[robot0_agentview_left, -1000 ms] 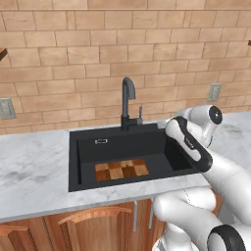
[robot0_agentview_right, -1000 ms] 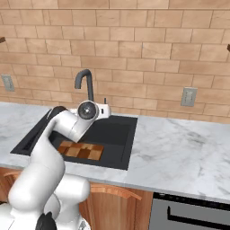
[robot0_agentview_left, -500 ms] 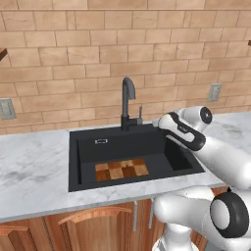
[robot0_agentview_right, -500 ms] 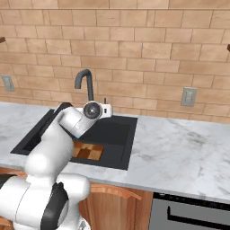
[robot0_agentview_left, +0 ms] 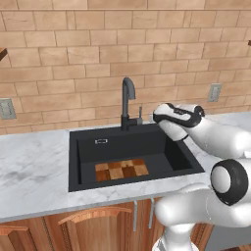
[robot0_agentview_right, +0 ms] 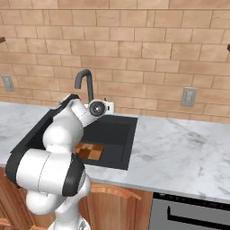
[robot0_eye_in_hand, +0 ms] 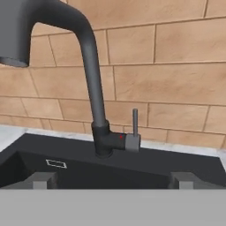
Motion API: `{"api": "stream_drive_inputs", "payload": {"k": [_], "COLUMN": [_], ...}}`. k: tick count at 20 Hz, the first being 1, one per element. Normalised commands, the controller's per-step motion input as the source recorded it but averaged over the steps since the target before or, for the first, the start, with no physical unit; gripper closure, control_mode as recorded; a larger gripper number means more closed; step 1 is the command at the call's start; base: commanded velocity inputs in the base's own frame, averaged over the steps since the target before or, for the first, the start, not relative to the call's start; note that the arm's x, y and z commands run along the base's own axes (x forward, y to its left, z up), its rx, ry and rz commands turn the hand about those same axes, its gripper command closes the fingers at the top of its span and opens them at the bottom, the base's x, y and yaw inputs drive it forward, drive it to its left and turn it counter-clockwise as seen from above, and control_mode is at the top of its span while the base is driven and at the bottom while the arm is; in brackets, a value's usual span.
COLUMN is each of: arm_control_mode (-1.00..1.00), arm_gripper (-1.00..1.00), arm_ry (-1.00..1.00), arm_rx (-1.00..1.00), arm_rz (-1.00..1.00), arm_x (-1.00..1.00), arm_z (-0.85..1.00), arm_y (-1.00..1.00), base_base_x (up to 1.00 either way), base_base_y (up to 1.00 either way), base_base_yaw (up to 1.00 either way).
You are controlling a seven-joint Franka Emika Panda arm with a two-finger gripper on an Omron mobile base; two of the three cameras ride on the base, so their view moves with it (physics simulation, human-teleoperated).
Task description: Turn on the sink faucet with hot water and rinse the cutting board for ten seconds, then turn off the faucet. Push the cutting board to reach the water if necessary.
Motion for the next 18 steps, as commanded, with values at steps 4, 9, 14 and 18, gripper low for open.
{"api": "stream_drive_inputs", "payload": {"k": [4, 9, 14, 18], "arm_control_mode": [-1.0, -1.0, -1.0, -1.0], "arm_gripper": [-1.0, -1.0, -1.0, -1.0], "arm_ry": [-0.07, -0.09, -0.11, -0.13], "arm_rx": [0.02, 0.01, 0.01, 0.02], "arm_rz": [0.0, 0.0, 0.0, 0.0], "arm_x": [0.39, 0.34, 0.27, 0.23], "arm_z": [-0.15, -0.19, -0.21, -0.22], "arm_y": [0.0, 0.0, 0.0, 0.0], "base_base_x": [0.0, 0.0, 0.0, 0.0], "base_base_y": [0.0, 0.0, 0.0, 0.0], "base_base_yaw": [0.0, 0.0, 0.0, 0.0]}}
